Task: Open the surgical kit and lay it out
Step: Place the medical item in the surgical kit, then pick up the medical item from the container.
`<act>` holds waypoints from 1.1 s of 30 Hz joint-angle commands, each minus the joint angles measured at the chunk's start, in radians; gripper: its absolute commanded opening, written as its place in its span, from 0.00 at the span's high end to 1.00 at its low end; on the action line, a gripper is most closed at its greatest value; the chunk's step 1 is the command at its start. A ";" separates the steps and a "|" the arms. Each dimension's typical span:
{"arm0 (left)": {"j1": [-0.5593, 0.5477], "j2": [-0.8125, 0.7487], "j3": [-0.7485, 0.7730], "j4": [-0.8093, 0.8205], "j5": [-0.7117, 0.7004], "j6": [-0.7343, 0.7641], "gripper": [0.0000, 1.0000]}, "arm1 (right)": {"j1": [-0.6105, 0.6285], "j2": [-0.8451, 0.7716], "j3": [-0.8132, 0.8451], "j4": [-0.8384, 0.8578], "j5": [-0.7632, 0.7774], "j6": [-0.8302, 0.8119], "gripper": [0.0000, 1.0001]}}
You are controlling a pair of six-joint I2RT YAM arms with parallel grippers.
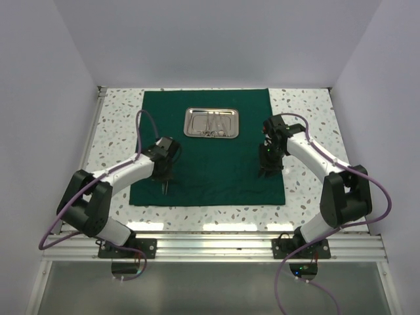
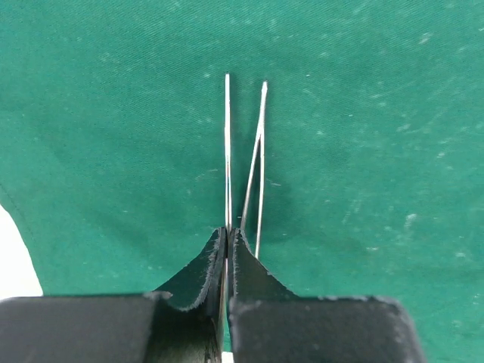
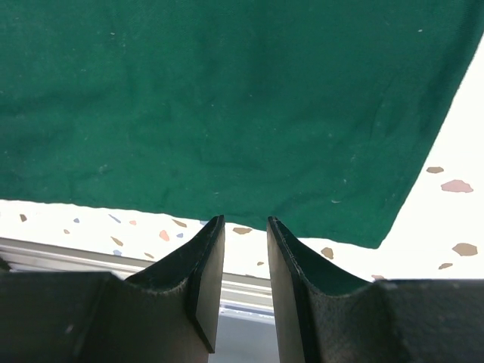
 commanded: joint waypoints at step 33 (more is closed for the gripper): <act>0.092 0.892 1.363 -0.073 -0.017 0.321 0.57 | 0.002 -0.062 0.057 -0.094 0.104 -0.034 0.67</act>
